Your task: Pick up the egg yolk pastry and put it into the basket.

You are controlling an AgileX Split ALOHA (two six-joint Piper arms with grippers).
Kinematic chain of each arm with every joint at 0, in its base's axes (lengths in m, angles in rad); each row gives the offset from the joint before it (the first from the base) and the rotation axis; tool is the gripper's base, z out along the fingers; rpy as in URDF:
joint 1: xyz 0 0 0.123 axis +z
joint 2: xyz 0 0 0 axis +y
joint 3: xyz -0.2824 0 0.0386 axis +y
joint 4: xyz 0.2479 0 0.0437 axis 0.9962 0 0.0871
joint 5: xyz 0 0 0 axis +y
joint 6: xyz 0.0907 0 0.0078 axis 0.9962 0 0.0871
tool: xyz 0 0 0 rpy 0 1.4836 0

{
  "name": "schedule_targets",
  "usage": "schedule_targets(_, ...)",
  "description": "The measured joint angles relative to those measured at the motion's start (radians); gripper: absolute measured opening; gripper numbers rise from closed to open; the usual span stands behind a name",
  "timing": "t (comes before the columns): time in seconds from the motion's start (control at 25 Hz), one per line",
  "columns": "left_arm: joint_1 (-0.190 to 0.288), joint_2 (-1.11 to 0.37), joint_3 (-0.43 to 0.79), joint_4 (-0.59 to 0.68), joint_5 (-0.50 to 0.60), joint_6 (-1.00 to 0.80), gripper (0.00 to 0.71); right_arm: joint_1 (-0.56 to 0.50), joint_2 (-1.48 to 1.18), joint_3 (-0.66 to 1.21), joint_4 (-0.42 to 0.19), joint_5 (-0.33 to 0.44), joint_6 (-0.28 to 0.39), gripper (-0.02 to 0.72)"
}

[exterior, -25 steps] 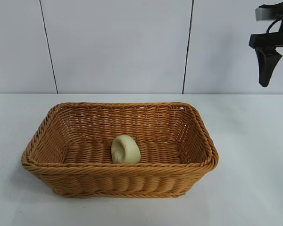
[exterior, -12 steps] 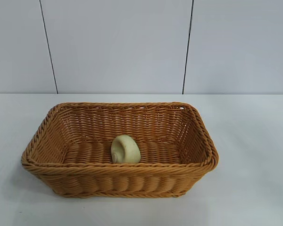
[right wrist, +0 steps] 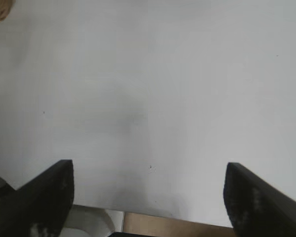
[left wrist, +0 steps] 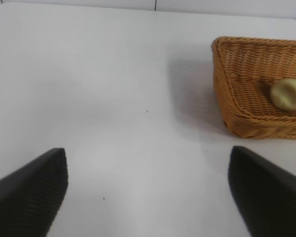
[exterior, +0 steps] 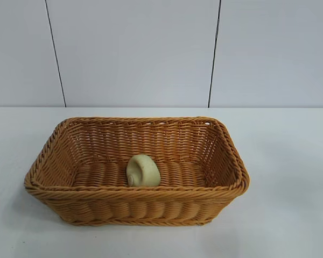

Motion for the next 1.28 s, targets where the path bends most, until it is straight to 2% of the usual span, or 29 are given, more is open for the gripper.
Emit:
schedule_targets(0.48,0.0,0.0,0.0,0.0,0.0,0.0,0.683,0.0,-0.377,0.008,0.0,-0.016,-0.002,0.57)
schedule_targets(1.28,0.0,0.0,0.0,0.0,0.0,0.0,0.683,0.0,-0.561,0.011,0.0,-0.016,-0.002,0.57)
